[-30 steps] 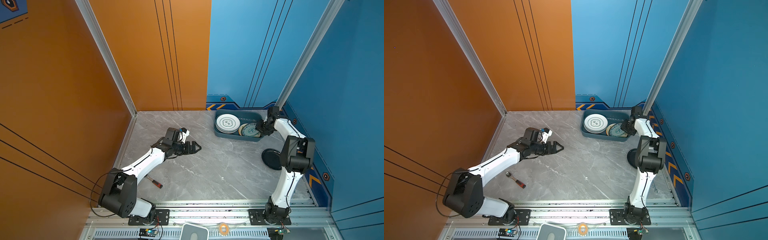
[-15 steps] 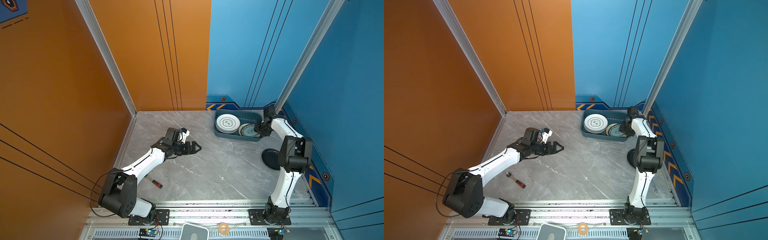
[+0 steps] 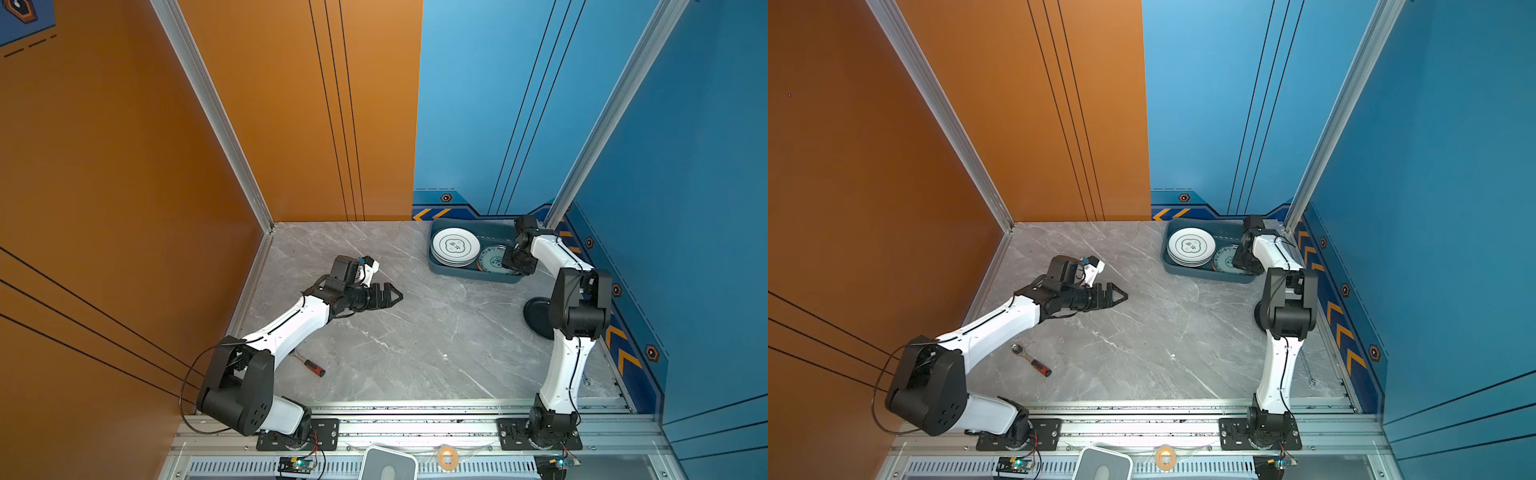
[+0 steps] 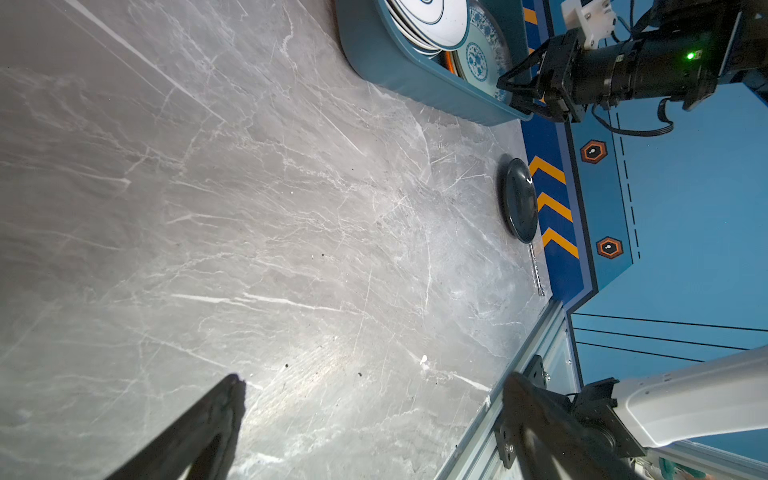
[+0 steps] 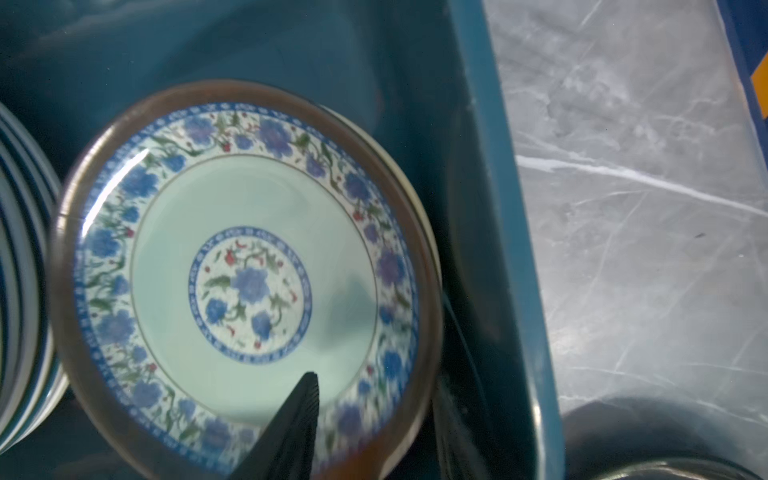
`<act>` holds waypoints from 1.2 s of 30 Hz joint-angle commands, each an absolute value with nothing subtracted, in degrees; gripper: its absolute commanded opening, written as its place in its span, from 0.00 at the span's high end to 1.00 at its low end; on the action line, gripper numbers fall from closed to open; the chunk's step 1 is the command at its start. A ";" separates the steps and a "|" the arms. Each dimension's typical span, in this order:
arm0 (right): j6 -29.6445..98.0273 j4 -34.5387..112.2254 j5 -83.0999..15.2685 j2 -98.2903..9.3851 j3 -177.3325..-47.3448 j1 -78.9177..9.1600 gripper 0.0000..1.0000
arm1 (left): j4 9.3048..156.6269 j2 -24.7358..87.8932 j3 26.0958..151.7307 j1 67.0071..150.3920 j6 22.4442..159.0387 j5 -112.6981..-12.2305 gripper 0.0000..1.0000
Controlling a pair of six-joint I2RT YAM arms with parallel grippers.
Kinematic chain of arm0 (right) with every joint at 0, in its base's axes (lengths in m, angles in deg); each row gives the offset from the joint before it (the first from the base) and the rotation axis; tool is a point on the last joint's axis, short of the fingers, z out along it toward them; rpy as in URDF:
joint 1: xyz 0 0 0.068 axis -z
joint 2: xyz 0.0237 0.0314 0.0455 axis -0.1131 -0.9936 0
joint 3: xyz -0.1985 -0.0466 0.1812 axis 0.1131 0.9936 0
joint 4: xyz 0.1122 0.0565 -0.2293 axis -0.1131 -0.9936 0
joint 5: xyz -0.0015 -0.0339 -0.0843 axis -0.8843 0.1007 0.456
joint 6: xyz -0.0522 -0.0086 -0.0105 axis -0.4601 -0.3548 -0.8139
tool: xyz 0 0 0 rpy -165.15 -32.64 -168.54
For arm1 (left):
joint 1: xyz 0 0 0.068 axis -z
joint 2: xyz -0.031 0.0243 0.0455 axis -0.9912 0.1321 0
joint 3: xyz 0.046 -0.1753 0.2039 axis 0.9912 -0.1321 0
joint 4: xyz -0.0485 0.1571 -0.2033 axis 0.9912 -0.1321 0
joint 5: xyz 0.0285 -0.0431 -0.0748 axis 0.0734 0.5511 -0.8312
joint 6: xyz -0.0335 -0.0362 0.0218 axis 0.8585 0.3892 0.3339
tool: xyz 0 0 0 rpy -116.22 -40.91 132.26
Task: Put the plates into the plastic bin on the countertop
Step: 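Lower the floral plate upright into the bin and open the right gripper, then move the right gripper to the dark glass plate and grasp its rim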
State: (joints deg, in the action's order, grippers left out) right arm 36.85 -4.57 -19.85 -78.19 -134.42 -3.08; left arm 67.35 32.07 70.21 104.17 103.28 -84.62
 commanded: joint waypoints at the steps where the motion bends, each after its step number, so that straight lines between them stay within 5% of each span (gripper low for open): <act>1: 36.09 -7.92 -17.53 -79.01 -135.21 -3.07 0.51 | 67.37 31.16 69.45 103.86 102.96 -85.61 0.02; 14: 36.05 -8.84 -16.55 -63.99 -131.74 -3.24 0.49 | 67.32 31.80 69.91 104.25 102.70 -85.88 0.02; 22: 36.14 -7.61 -14.42 -46.51 -112.77 -3.46 0.48 | 67.34 32.43 70.58 105.10 102.92 -86.29 0.02; 28: 38.99 -3.50 -15.33 -31.60 -97.28 1.29 0.48 | 69.62 35.13 73.38 111.22 103.67 -85.26 0.02; 36: 41.72 -0.22 -17.09 -26.12 -85.29 13.84 0.48 | 76.66 45.29 79.87 118.43 108.81 -87.53 0.02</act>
